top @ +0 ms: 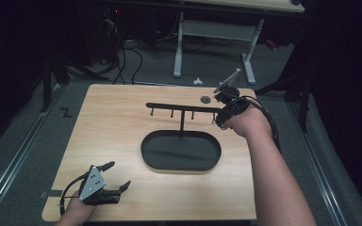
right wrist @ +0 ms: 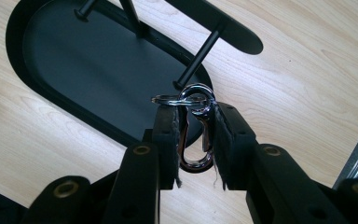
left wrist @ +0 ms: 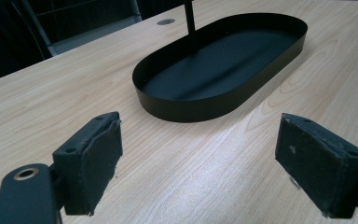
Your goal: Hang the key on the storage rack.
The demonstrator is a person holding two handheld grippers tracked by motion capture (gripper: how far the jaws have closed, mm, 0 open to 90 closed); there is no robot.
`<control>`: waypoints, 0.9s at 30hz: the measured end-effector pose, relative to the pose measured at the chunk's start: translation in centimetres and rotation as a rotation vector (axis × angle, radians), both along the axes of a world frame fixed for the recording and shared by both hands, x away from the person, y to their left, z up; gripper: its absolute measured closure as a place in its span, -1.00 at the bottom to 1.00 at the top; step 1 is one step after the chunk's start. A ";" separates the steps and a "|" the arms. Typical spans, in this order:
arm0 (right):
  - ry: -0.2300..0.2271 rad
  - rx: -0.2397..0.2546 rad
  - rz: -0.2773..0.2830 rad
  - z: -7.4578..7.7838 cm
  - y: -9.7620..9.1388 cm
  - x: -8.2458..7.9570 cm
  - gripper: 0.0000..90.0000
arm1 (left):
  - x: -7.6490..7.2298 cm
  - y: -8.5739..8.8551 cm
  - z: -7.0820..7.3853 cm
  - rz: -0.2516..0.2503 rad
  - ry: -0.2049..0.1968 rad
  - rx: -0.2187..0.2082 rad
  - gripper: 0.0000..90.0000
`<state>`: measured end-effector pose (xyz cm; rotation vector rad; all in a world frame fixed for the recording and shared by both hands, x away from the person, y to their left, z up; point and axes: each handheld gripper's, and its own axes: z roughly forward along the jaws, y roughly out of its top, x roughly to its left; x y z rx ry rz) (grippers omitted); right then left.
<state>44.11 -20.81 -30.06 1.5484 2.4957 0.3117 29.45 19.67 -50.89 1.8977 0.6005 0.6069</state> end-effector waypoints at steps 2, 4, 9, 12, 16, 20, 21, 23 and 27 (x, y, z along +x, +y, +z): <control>0.002 -0.003 -0.005 0.0 0.1 0.2 0.60 | 0.0 0.0 0.0 0.000 -0.001 0.000 -0.66; 0.003 -0.002 -0.016 -0.1 0.1 0.3 0.60 | 0.0 0.0 0.0 0.002 0.001 -0.001 -0.66; -0.002 0.001 -0.022 -0.1 -0.1 0.9 0.60 | 0.0 0.0 0.0 0.001 0.000 0.001 -0.66; -0.005 0.006 -0.027 0.0 -0.2 1.1 0.60 | 0.0 0.1 0.0 0.000 0.004 0.003 -0.66; -0.009 0.007 -0.039 0.0 -0.3 1.4 0.60 | 0.0 0.0 0.0 0.000 0.001 0.002 -0.66; -0.007 0.007 -0.043 0.0 -0.3 1.7 0.59 | 0.0 0.0 0.0 0.000 0.001 0.001 -0.66; -0.008 0.006 -0.039 -0.1 -0.3 1.8 0.59 | 0.0 0.1 0.0 0.000 0.002 0.002 -0.66; -0.006 0.006 -0.043 -0.3 -0.3 1.9 0.59 | 0.0 0.1 0.0 0.001 0.002 0.000 -0.66; 0.000 0.008 -0.052 -0.5 -0.5 2.1 0.58 | 0.0 0.1 0.0 -0.001 0.004 0.003 -0.66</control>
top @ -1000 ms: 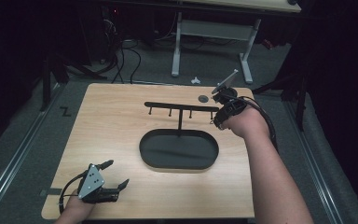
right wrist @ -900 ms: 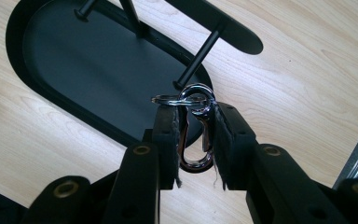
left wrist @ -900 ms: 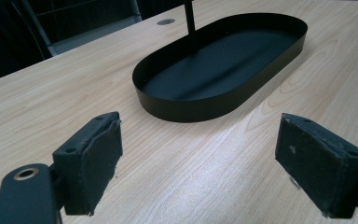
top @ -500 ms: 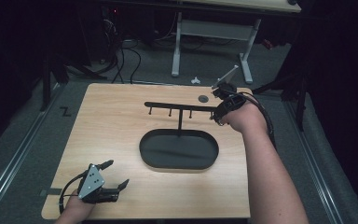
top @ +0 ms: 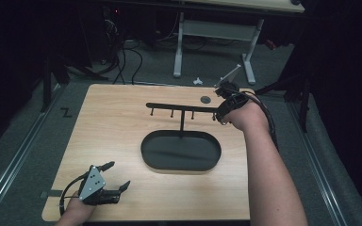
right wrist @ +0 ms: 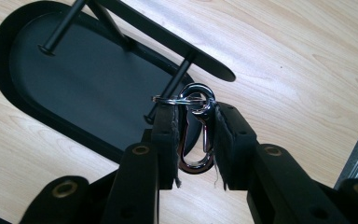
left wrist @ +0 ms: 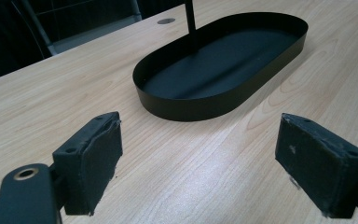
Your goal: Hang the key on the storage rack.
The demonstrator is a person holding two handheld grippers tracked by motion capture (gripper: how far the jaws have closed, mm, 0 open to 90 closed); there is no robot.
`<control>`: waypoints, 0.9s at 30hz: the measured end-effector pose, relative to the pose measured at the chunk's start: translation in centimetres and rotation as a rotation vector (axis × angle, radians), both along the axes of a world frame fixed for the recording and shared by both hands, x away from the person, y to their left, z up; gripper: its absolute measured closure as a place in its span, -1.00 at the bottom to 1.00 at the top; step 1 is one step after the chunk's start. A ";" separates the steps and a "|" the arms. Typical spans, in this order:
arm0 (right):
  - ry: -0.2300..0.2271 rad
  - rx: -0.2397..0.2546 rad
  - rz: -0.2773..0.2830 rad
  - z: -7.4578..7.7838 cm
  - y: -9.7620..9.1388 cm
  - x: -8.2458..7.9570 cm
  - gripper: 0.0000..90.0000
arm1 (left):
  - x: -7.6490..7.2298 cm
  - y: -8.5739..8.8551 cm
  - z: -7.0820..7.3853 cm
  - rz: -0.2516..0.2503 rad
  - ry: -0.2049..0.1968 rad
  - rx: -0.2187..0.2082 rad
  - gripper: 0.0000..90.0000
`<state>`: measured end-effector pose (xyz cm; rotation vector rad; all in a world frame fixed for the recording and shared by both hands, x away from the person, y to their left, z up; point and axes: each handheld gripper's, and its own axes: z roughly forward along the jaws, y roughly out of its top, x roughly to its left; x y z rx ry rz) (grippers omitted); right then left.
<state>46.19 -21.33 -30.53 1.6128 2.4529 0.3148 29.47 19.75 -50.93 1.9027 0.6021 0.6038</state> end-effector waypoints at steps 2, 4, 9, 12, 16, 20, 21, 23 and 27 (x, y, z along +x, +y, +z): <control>0.002 0.001 -0.004 0.0 -0.2 0.0 0.58 | 0.0 0.0 0.0 0.000 -0.002 0.000 -0.66; 0.005 0.000 -0.008 -0.1 -0.3 0.0 0.58 | 0.0 0.0 0.0 0.000 -0.002 -0.001 -0.66; 0.008 -0.004 -0.009 -0.7 -0.6 0.0 0.57 | 0.0 0.0 0.0 -0.001 -0.003 0.002 -0.66; 0.016 0.000 -0.012 -1.3 -0.7 0.0 0.57 | 0.0 -0.1 0.0 -0.001 -0.003 0.002 -0.66; 0.021 0.008 -0.009 -1.7 -0.8 0.1 0.56 | 0.0 -0.1 -0.1 0.000 -0.003 0.003 -0.66; 0.022 0.009 -0.011 -1.7 -0.7 0.2 0.54 | 0.0 -0.1 -0.1 0.000 -0.002 0.003 -0.66; 0.017 0.007 -0.013 -1.7 -0.7 0.2 0.54 | 0.0 -0.1 -0.1 0.000 -0.002 0.003 -0.66; 0.015 0.004 -0.013 -1.6 -0.7 0.1 0.54 | 0.0 -0.1 -0.1 -0.001 -0.003 0.003 -0.66; 0.008 0.004 -0.014 -1.5 -0.7 0.0 0.53 | 0.0 -0.1 -0.1 -0.003 -0.002 0.004 -0.66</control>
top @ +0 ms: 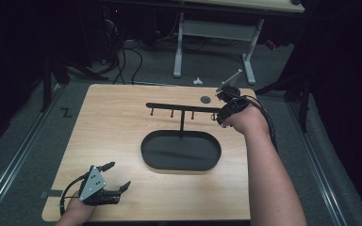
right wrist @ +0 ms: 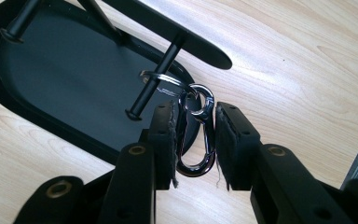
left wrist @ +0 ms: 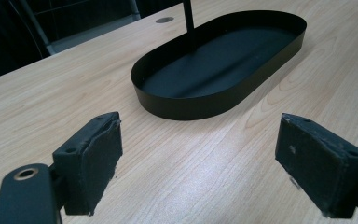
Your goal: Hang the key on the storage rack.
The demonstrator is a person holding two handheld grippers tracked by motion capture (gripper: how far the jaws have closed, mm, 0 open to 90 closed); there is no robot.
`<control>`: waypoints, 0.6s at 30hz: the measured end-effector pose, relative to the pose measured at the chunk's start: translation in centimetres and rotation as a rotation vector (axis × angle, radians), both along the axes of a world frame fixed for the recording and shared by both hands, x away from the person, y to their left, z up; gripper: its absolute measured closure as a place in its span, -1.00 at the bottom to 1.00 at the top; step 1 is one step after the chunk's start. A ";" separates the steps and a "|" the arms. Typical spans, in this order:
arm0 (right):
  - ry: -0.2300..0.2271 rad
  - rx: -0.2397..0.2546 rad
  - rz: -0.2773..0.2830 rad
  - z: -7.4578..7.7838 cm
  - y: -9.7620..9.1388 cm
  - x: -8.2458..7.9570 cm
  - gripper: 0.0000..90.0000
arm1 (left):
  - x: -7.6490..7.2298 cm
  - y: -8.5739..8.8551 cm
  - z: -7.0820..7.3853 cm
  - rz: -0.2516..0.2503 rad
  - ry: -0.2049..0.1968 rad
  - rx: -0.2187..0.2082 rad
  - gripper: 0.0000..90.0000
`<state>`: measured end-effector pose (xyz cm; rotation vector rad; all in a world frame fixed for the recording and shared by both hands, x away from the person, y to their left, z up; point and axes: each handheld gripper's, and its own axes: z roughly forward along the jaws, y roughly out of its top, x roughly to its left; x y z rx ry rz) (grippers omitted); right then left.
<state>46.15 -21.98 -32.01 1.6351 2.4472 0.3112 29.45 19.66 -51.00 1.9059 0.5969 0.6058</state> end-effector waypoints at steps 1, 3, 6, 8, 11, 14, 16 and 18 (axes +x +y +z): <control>-0.002 0.000 -0.002 0.0 0.0 -0.1 0.53 | 0.0 0.0 0.0 0.000 0.000 0.000 -0.66; -0.002 0.005 -0.002 0.1 -0.1 -0.1 0.53 | 0.0 0.0 0.0 -0.001 0.001 0.001 -0.66; -0.004 0.003 -0.006 0.1 -0.2 -0.2 0.51 | 0.0 0.0 0.0 -0.002 0.002 0.002 -0.66; -0.007 0.003 -0.008 0.2 -0.3 -0.2 0.50 | 0.0 0.0 0.0 -0.002 0.002 0.003 -0.66; -0.015 0.005 -0.010 0.3 -0.5 -0.3 0.50 | 0.0 0.0 0.0 -0.004 0.002 0.007 -0.66; -0.016 0.004 -0.016 0.4 -0.6 -0.4 0.48 | 0.0 0.0 0.0 -0.005 0.003 0.008 -0.66; -0.016 0.004 -0.019 0.4 -0.7 -0.5 0.47 | 0.0 0.0 0.0 -0.004 0.003 0.007 -0.66; -0.014 0.006 -0.017 0.3 -0.7 -0.6 0.46 | 0.0 0.0 0.0 -0.005 0.003 0.006 -0.66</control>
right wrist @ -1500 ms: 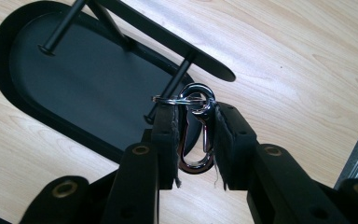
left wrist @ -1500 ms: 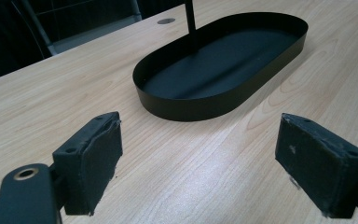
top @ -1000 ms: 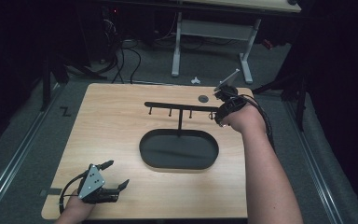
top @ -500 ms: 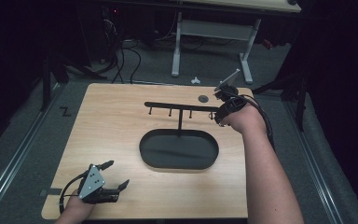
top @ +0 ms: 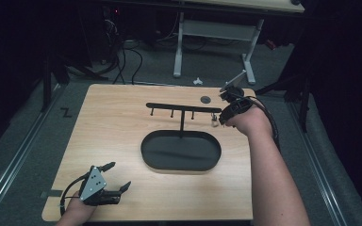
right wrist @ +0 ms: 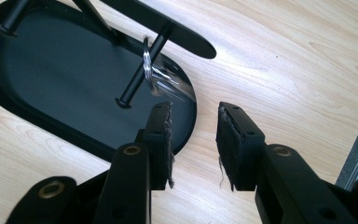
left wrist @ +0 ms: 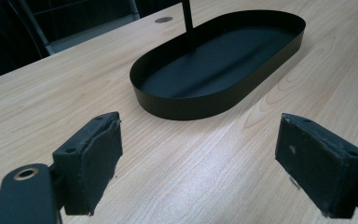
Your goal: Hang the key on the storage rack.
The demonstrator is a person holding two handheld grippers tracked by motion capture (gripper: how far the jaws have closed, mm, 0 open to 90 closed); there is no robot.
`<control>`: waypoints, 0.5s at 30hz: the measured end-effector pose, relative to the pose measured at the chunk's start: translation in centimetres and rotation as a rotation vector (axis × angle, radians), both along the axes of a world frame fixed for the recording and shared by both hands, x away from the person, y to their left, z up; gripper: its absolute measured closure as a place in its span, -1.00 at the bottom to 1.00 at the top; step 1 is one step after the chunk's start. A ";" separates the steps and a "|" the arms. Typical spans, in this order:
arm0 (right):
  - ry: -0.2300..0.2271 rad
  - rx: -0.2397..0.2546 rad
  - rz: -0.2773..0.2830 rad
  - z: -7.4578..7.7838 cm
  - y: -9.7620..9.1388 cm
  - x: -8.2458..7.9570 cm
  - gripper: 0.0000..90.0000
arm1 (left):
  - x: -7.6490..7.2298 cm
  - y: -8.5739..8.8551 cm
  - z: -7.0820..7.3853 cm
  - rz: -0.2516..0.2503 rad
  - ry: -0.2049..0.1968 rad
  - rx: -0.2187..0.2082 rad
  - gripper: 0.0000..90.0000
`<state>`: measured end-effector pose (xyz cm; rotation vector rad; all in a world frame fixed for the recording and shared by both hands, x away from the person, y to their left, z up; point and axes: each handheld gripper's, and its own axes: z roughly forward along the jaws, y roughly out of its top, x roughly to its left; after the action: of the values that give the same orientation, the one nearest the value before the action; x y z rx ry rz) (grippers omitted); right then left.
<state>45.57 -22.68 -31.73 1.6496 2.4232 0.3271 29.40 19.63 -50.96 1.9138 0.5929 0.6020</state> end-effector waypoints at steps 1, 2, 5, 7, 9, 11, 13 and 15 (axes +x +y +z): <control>0.003 -0.002 0.000 -0.1 0.0 -0.1 0.46 | 0.0 0.0 0.0 0.001 -0.003 -0.002 -0.66; 0.002 -0.003 0.000 -0.2 0.0 -0.1 0.45 | 0.0 0.0 0.0 0.001 -0.003 -0.002 -0.66; 0.008 -0.006 0.000 -0.5 0.0 -0.2 0.44 | 0.0 0.0 0.0 -0.002 -0.001 0.001 -0.66; 0.015 -0.006 -0.004 -0.7 0.0 -0.3 0.44 | 0.0 -0.1 0.0 -0.002 -0.003 0.001 -0.66; 0.015 -0.002 -0.004 -0.9 0.0 -0.4 0.44 | 0.0 -0.1 0.0 -0.003 -0.003 0.001 -0.66; 0.018 -0.003 -0.004 -1.0 -0.1 -0.5 0.43 | 0.0 -0.1 0.0 -0.003 -0.001 0.002 -0.66; 0.018 -0.002 -0.004 -1.2 -0.2 -0.6 0.42 | 0.0 -0.1 0.0 0.000 0.000 0.001 -0.66; 0.024 -0.002 -0.006 -1.5 -0.2 -0.8 0.41 | 0.0 -0.1 0.0 -0.001 0.000 0.001 -0.66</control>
<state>44.80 -22.86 -33.18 1.6694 2.4340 0.3055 29.41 19.54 -50.98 1.9148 0.5917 0.6021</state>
